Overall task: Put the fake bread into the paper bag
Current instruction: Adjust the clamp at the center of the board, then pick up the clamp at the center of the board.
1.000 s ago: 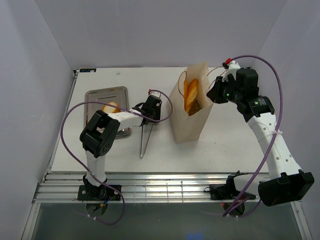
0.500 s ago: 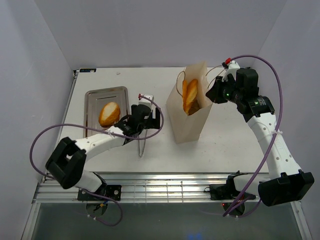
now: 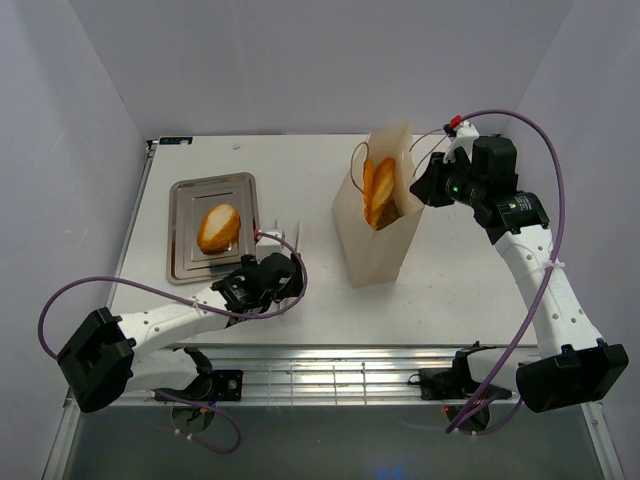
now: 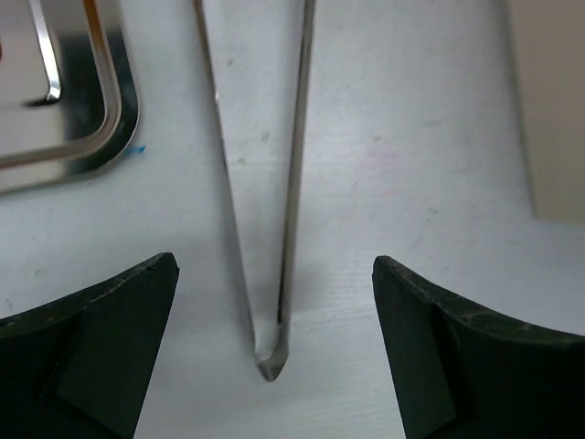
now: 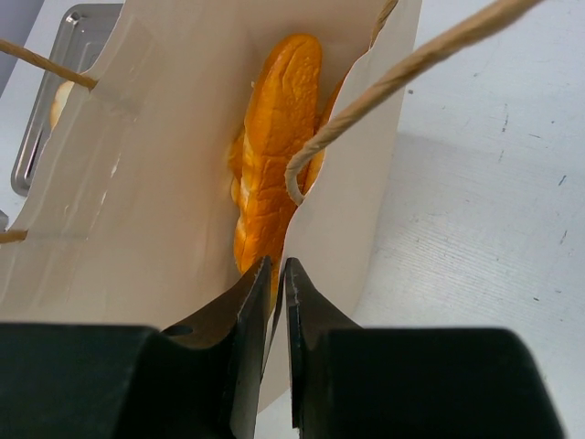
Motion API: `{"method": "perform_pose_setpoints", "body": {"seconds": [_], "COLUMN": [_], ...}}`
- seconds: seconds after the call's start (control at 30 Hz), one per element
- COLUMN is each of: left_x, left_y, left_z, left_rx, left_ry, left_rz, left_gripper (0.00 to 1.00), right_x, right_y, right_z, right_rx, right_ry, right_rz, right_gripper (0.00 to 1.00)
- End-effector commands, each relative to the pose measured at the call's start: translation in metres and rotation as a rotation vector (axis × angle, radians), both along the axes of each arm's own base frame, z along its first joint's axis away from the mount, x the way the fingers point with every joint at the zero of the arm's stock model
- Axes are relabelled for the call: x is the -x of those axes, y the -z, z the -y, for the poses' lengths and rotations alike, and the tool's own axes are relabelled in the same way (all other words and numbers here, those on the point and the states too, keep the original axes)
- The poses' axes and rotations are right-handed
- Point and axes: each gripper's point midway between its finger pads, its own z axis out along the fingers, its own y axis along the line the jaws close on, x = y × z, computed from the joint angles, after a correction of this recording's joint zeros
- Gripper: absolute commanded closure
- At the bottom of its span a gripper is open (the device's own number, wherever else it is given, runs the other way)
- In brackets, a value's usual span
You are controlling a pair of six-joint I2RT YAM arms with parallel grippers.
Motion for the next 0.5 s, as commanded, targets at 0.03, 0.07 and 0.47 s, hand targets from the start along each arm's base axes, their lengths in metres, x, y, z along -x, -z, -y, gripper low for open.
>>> {"method": "perform_pose_setpoints", "body": {"seconds": [0.03,0.07,0.47], "left_x": [0.022,0.023,0.036], "left_y": [0.019,0.019,0.061], "left_z": [-0.018,-0.017,-0.013], "left_rx": [0.043,0.059,0.069], "left_ry": [-0.069,-0.059,-0.019], "left_rz": [-0.046,-0.042,-0.109], "left_gripper": [0.02,0.02,0.02], "right_x": [-0.003,-0.003,-0.001], "right_y": [-0.01,-0.01,-0.005], "right_z": [-0.003,-0.003,-0.004], "right_rx": [-0.024,-0.024,-0.035], "right_ry": [-0.017,-0.017,-0.02], "right_rz": [0.045,0.045,0.042], "right_gripper": [0.82,0.82,0.82]}}
